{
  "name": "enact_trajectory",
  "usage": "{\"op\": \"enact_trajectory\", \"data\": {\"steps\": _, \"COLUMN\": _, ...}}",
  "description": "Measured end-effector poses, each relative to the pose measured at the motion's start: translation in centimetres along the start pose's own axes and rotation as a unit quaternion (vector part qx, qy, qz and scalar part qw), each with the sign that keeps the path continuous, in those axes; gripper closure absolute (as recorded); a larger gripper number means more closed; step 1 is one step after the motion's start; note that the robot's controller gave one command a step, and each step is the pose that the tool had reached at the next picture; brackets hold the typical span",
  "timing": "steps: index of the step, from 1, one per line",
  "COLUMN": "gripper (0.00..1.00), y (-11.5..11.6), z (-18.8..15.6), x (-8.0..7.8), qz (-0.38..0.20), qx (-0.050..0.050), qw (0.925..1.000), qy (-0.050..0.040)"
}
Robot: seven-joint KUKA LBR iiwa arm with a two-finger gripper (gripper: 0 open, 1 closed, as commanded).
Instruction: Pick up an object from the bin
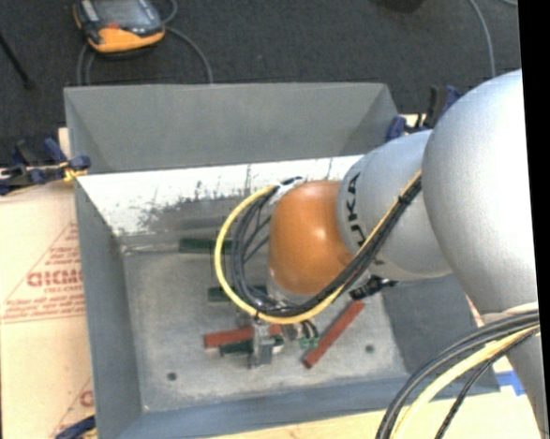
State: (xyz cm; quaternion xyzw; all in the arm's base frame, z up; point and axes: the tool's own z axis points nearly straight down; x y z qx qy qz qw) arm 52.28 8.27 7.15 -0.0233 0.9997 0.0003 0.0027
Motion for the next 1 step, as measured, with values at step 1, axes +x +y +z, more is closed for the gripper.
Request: {"op": "enact_trajectory", "data": {"steps": 1, "gripper": 1.0, "y": 0.47, "z": -13.06, "x": 1.39, "qz": -0.008, "qx": 0.0, "qw": 1.0, "qy": 0.0016}}
